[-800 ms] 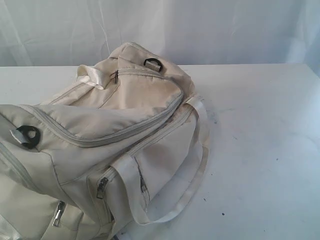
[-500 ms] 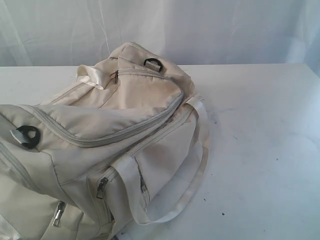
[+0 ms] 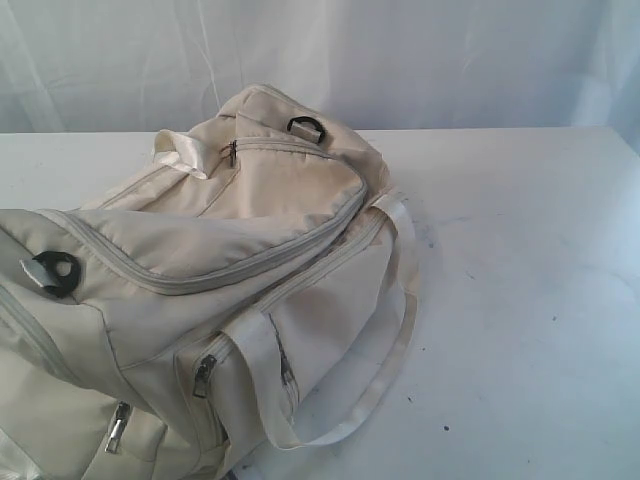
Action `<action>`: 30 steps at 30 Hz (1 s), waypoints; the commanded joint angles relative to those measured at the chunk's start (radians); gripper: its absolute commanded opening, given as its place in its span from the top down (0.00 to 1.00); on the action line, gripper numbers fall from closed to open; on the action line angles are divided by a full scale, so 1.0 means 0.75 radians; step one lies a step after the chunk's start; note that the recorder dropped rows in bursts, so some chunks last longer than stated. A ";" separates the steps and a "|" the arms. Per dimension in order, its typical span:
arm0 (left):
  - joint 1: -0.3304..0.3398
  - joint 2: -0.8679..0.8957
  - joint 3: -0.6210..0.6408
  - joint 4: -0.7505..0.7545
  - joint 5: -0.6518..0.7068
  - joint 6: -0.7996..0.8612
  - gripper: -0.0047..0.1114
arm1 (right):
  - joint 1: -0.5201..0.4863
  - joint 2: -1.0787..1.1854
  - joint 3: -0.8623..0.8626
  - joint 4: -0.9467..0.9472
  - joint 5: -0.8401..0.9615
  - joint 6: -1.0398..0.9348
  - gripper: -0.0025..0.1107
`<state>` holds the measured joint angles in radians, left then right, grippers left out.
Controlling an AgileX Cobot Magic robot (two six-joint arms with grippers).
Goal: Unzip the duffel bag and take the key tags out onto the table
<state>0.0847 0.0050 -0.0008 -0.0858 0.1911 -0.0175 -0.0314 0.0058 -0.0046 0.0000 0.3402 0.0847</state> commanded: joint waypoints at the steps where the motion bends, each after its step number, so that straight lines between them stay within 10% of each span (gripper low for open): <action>1: 0.002 -0.007 0.001 -0.013 -0.006 -0.005 0.96 | 0.003 -0.008 0.006 0.000 -0.004 0.001 0.98; 30: -0.014 -0.007 0.001 -0.013 -0.006 -0.005 0.96 | 0.003 -0.008 0.006 0.000 -0.483 0.023 0.98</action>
<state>0.0812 0.0050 -0.0008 -0.0858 0.1911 -0.0175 -0.0314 0.0058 -0.0046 0.0000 0.0370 0.0889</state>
